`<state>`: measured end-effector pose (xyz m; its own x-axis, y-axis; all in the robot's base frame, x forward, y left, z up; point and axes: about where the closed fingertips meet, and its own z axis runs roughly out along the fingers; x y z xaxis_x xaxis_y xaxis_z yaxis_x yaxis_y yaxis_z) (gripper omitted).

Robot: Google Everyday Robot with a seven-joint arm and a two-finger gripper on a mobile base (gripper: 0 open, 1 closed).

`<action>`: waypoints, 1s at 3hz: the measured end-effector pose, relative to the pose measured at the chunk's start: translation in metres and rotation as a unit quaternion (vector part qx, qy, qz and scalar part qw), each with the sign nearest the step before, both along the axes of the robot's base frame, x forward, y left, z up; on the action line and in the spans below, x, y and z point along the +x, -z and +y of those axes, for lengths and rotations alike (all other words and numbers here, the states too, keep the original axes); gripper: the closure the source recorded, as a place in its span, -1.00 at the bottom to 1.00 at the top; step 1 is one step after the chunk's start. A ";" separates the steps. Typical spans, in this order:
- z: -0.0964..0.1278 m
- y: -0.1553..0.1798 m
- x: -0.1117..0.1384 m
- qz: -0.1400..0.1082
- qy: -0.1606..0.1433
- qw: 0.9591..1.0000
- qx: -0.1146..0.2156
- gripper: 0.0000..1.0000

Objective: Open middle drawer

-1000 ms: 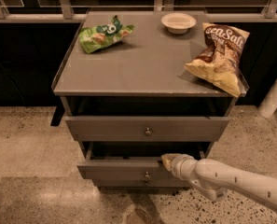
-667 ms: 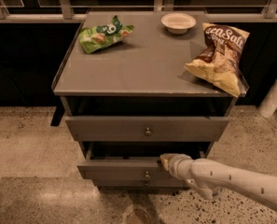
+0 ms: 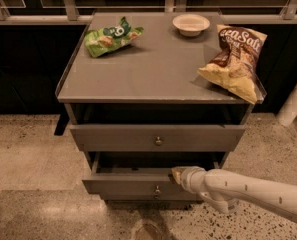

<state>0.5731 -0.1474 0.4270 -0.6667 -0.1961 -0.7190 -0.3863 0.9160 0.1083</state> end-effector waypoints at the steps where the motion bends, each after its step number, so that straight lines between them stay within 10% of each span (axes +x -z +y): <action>1: -0.018 0.001 -0.011 0.013 0.002 1.000 0.008 1.00; 3: -0.037 0.006 -0.035 0.041 -0.016 0.998 0.046 1.00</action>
Offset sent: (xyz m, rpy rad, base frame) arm -0.1400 -0.0347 0.0057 0.4582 0.3269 0.3469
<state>0.5383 -0.1849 0.4208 -0.7188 -0.1530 -0.6781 -0.4011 0.8880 0.2248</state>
